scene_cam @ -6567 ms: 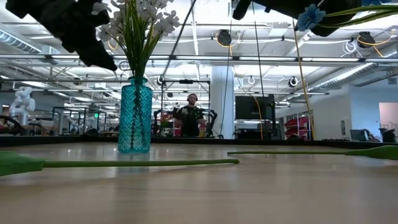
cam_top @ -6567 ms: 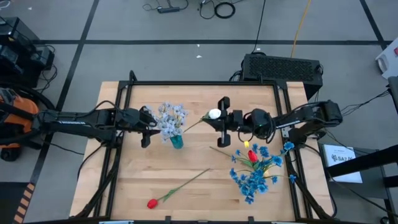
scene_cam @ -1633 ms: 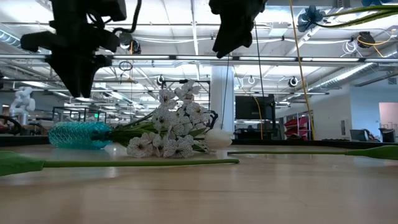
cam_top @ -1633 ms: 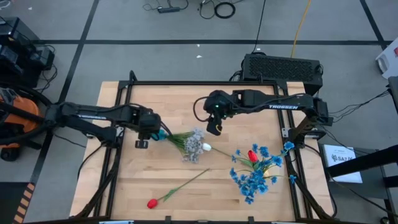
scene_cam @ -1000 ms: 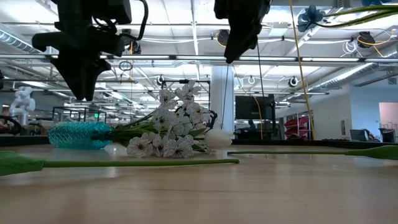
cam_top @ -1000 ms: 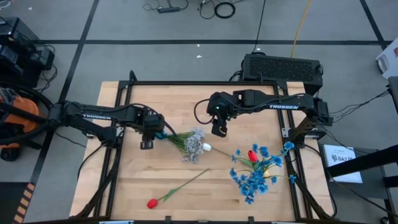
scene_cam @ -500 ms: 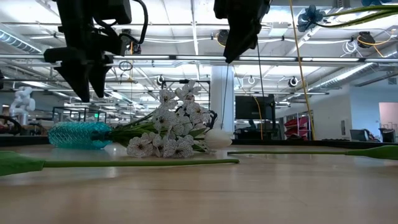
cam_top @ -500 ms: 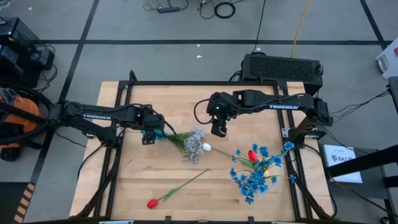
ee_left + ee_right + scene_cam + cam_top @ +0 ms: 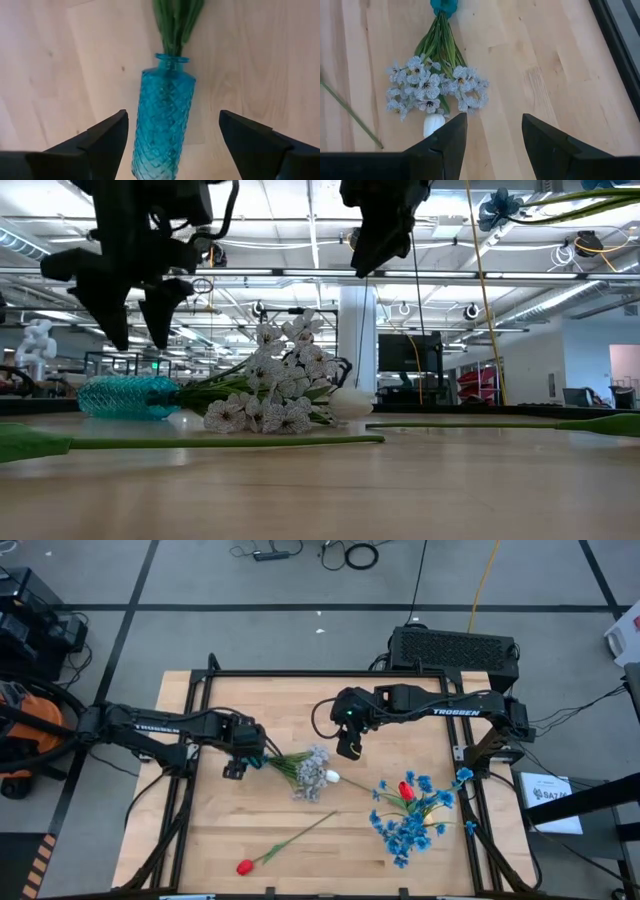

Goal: Sort flowers into vase by color
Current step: Adjust the blue transparent vase

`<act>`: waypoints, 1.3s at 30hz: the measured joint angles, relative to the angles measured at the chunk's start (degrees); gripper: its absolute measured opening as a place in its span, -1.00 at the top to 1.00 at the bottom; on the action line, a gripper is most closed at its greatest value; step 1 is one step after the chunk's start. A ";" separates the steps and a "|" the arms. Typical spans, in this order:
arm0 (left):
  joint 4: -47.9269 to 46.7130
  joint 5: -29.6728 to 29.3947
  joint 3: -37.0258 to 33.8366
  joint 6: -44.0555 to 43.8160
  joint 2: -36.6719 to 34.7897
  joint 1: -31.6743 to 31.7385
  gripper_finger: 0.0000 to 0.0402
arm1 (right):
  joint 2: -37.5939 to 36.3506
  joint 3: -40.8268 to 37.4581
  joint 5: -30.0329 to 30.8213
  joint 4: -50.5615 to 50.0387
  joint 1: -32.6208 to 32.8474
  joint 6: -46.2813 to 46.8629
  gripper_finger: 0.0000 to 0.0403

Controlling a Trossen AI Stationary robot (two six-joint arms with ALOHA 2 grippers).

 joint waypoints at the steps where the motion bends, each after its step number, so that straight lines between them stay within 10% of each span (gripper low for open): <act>1: 0.34 0.18 -0.29 1.40 0.42 0.00 -0.56 | 0.00 0.00 0.00 0.06 0.00 0.23 0.09; 21: 6.08 -0.68 -4.34 7.10 17.15 4.30 -0.54 | 0.02 0.00 0.04 0.12 0.00 1.27 0.09; 39: 10.51 1.81 -4.48 -0.80 16.52 5.27 -0.25 | 0.04 0.00 0.06 0.10 0.00 0.08 0.09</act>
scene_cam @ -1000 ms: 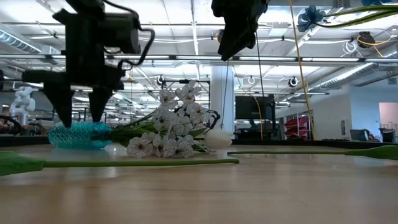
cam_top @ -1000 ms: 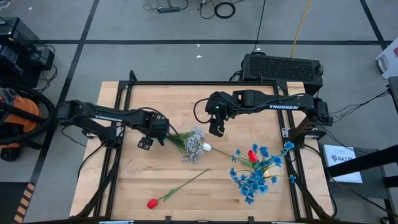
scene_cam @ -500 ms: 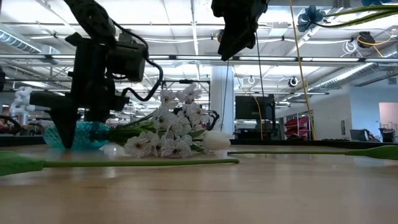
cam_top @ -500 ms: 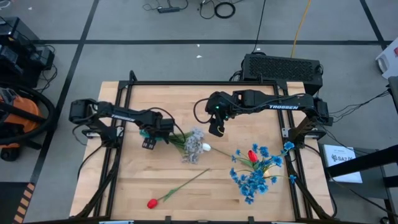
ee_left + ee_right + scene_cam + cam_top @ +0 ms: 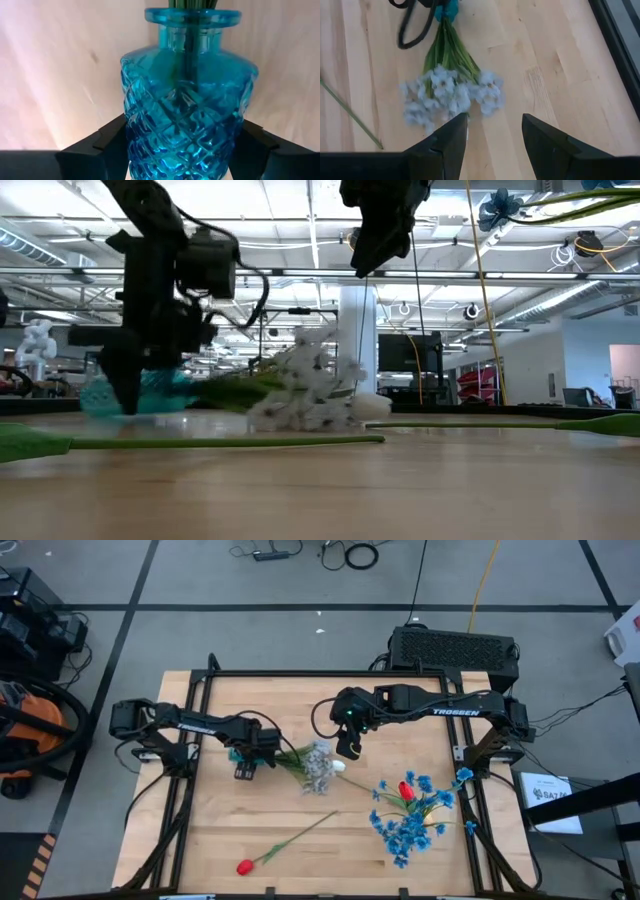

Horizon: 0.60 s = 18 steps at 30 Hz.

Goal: Sort flowers into vase by color
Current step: Adjust the blue transparent vase

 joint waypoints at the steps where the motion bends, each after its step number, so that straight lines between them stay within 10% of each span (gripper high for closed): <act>1: 0.88 0.08 0.00 -0.60 -1.19 0.00 -0.25 | 0.00 0.00 0.00 0.00 0.00 -0.28 0.09; 18: 21.26 1.03 -4.29 -15.13 -24.88 1.49 -0.25 | -1.98 0.00 6.66 -2.59 0.00 -1.95 0.09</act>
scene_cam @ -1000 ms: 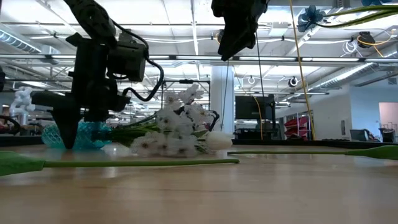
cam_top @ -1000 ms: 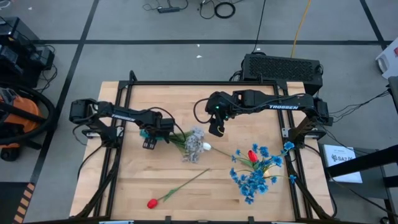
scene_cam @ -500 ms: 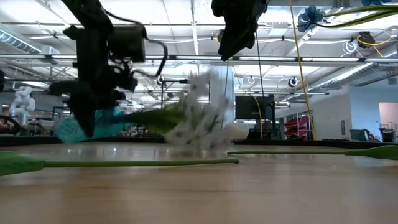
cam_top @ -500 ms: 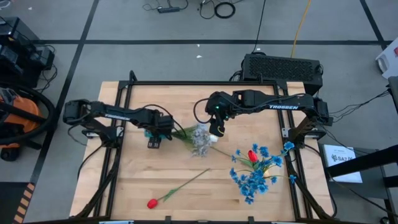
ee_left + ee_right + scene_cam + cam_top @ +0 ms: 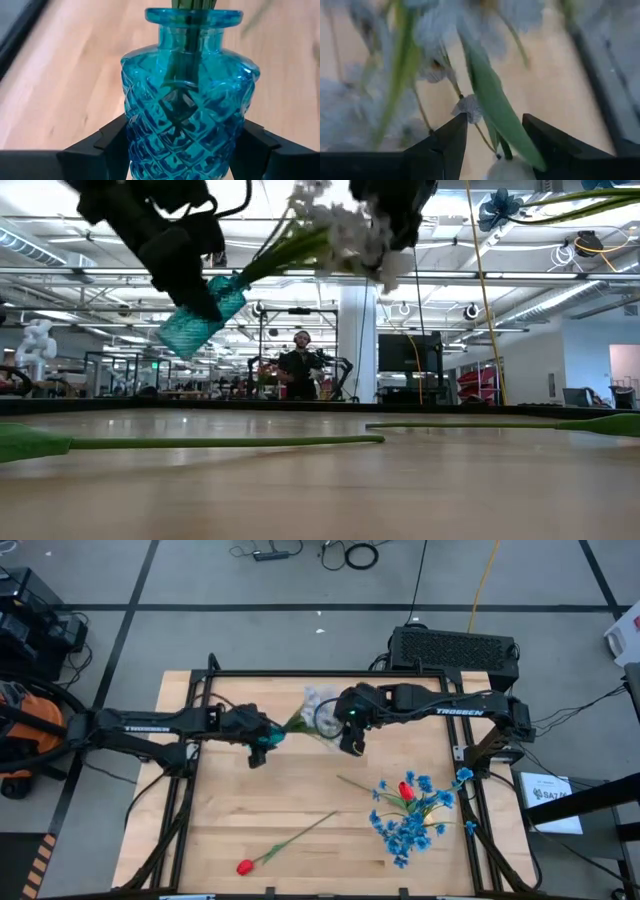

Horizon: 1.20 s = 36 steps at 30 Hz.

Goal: Sort flowers into vase by color
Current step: Adjust the blue transparent vase

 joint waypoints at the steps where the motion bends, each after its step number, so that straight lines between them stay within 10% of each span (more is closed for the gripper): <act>1: 3.57 -0.02 -2.01 -1.42 -1.05 -0.02 -0.25 | -1.24 0.00 1.22 -0.07 0.00 -0.10 0.09; 8: 28.02 -0.79 -17.06 -8.97 -5.58 -0.04 -0.25 | -14.17 0.00 5.49 -0.30 -0.03 0.26 0.09; 17: 62.12 -15.95 -30.01 -6.66 -2.52 -0.04 -0.27 | -23.70 0.09 5.67 -0.32 -0.46 4.98 0.09; 36: 93.28 -19.54 -31.27 -2.68 26.97 -0.04 -0.28 | -20.27 0.00 5.47 -1.09 -0.77 3.78 0.09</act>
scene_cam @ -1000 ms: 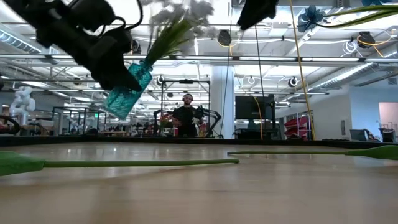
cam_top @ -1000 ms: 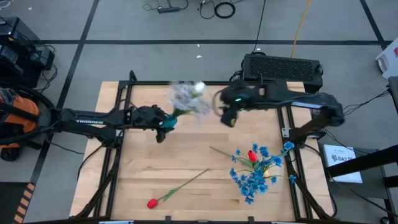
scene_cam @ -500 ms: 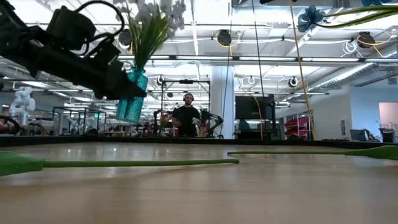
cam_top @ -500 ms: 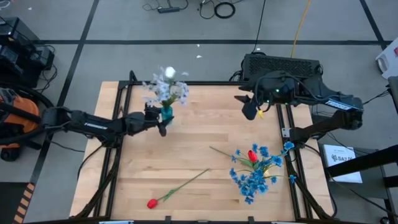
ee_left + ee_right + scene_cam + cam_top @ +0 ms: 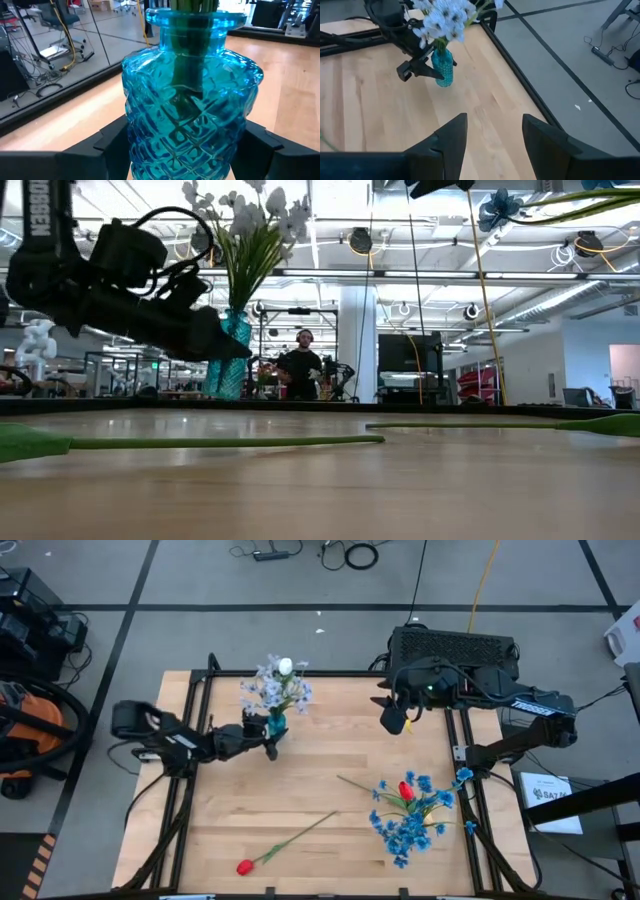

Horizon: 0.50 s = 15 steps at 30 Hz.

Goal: Sort flowers into vase by color
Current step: Adjust the blue transparent vase

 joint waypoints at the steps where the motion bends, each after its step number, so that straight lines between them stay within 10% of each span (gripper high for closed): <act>1: 1.70 -0.02 0.00 -0.02 1.75 0.00 -0.28 | 0.07 0.00 -0.02 -0.11 0.00 0.38 0.09; 15: 21.08 0.63 3.35 -3.09 21.93 -0.92 -0.32 | 0.19 -0.02 -0.22 -1.44 0.02 2.36 0.09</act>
